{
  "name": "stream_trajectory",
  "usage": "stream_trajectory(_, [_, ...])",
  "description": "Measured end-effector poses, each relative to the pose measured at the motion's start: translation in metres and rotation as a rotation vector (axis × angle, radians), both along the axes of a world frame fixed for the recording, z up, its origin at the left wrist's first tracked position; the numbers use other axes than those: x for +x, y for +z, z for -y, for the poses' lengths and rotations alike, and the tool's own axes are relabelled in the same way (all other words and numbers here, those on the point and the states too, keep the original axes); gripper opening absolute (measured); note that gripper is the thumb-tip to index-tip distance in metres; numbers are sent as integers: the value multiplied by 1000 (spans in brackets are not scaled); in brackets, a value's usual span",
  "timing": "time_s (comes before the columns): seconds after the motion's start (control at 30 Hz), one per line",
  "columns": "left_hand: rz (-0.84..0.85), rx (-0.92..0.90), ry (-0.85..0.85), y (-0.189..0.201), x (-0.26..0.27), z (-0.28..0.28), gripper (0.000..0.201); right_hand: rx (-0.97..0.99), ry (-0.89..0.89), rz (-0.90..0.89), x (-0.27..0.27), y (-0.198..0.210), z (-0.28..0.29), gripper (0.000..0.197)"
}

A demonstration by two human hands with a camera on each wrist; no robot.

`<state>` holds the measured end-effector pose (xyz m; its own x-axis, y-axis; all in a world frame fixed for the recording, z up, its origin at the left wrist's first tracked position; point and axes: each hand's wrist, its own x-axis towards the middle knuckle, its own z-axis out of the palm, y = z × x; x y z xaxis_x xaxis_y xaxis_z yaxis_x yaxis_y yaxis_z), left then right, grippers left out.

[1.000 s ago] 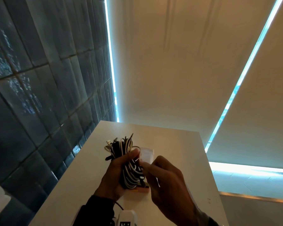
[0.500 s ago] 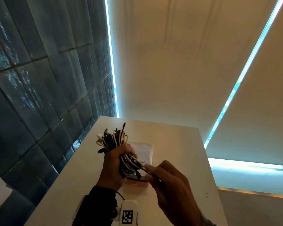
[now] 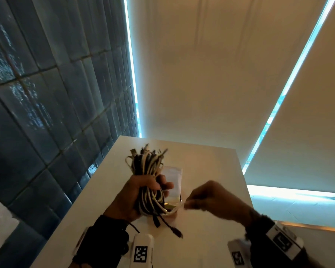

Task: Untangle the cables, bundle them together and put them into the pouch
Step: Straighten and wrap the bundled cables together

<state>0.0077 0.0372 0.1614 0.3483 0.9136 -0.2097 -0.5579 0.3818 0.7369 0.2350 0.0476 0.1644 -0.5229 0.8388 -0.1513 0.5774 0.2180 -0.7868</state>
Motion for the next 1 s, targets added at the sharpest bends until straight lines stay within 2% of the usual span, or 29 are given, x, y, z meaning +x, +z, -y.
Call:
stream_trajectory(0.03, [-52, -13, -57, 3, 4, 5, 34, 100, -9, 14, -1, 10, -8, 13])
stream_trajectory(0.17, [-126, -8, -218, 7, 20, 17, 49, 397, 122, 98, -17, 47, -21, 9])
stream_trajectory(0.23, [-67, -23, -212, 7, 22, 19, 39, 488, 159, 119, -24, 54, -22, 9])
stream_trajectory(0.3, [-12, -30, -206, 7, 21, 20, 24, 480, 141, 104, -25, 58, -24, 13])
stream_trajectory(0.37, [-22, 5, -219, 5, 18, 20, 19, 438, 148, 113, -24, 60, -25, 16])
stream_trajectory(0.5, [-191, 75, -218, 7, 13, 19, 23, 371, 192, 188, -15, 63, -29, 14])
stream_trajectory(0.57, [-235, 108, -207, 7, 11, 19, 32, 355, 203, 270, -8, 64, -31, 15])
stream_trajectory(0.63, [-246, 137, -159, 4, 11, 18, 38, 323, 212, 332, -3, 65, -31, 16])
stream_trajectory(0.73, [-235, 155, -76, -1, 12, 15, 36, 299, 176, 414, 1, 61, -30, 18])
stream_trajectory(0.8, [-253, 172, -24, -4, 13, 12, 37, 308, 134, 407, 2, 59, -30, 18])
stream_trajectory(0.87, [-276, 187, 30, -7, 14, 11, 39, 314, 58, 311, 3, 57, -33, 16])
stream_trajectory(0.9, [-294, 188, 65, -8, 16, 10, 40, 291, -20, 195, 2, 54, -34, 12])
stream_trajectory(1.0, [-366, 204, 182, -13, 24, 8, 45, 149, -294, -297, -7, 45, -28, 8])
